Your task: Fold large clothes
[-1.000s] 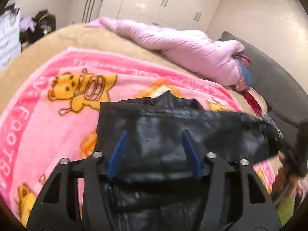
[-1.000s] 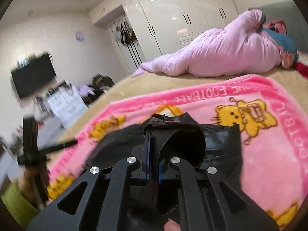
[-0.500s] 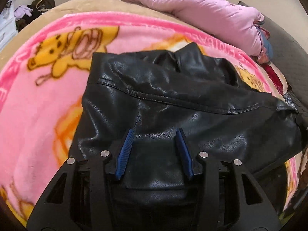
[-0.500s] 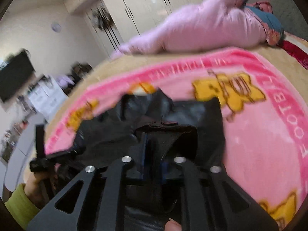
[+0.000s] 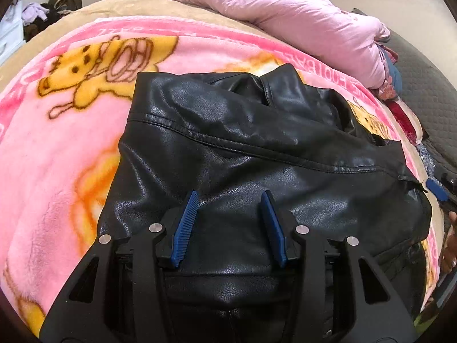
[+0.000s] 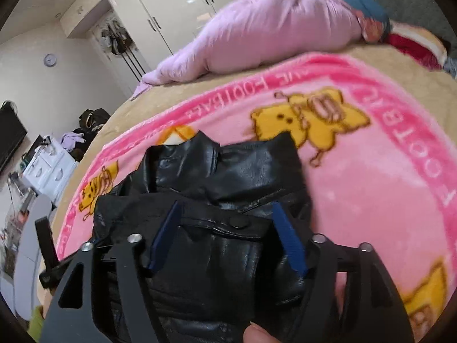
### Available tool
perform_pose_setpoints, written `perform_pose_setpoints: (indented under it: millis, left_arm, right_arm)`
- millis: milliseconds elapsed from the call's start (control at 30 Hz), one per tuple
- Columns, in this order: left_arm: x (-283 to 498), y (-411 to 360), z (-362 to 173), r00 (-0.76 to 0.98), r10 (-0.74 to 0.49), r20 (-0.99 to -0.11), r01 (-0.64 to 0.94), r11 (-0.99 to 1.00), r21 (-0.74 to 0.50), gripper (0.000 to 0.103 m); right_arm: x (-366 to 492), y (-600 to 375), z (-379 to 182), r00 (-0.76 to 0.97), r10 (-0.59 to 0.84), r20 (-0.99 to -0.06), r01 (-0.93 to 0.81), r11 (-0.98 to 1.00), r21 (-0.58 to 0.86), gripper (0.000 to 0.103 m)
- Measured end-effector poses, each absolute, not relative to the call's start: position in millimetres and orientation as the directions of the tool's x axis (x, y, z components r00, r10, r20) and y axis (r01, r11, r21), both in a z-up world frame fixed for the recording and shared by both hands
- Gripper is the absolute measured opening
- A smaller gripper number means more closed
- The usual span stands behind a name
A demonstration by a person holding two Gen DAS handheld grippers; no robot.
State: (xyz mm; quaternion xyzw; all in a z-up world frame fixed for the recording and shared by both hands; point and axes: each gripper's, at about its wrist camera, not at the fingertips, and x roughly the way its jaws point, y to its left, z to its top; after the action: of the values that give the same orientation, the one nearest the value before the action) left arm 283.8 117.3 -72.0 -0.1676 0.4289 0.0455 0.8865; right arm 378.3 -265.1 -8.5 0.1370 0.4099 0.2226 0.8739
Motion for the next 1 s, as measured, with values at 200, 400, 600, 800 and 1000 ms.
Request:
perform_pose_setpoints:
  millis: [200,400,600,800,1000]
  left_arm:
    - [284,117,-72,0.627,-0.06,-0.776,-0.226,0.94,-0.256,0.038]
    - [283,116,-72,0.63,-0.059,-0.775,-0.226,0.94,-0.256,0.038]
    - [282,117,-72,0.639,-0.061,-0.767,-0.224,0.939,-0.26,0.038]
    - [262,105,-39,0.712,-0.02,-0.702,-0.213,0.947,-0.243,0.038]
    - [252,68,-18,0.726,-0.043,-0.686,-0.11,0.978,-0.179,0.039]
  right_arm:
    - [389,-265,-35,0.504,0.525,-0.685,-0.225,0.846,0.483,0.042]
    - [383,-253,-31,0.561,0.442,-0.7,-0.263,0.897,0.356,0.039]
    - [388,-248,-45,0.51,0.386,-0.769,-0.238,0.922,0.305,0.048]
    - [371,-264,-6,0.635,0.359,-0.684,-0.237,0.933,0.27,0.062]
    - [346,-236,16,0.646,0.462,-0.607,-0.407,0.882,0.239,0.061]
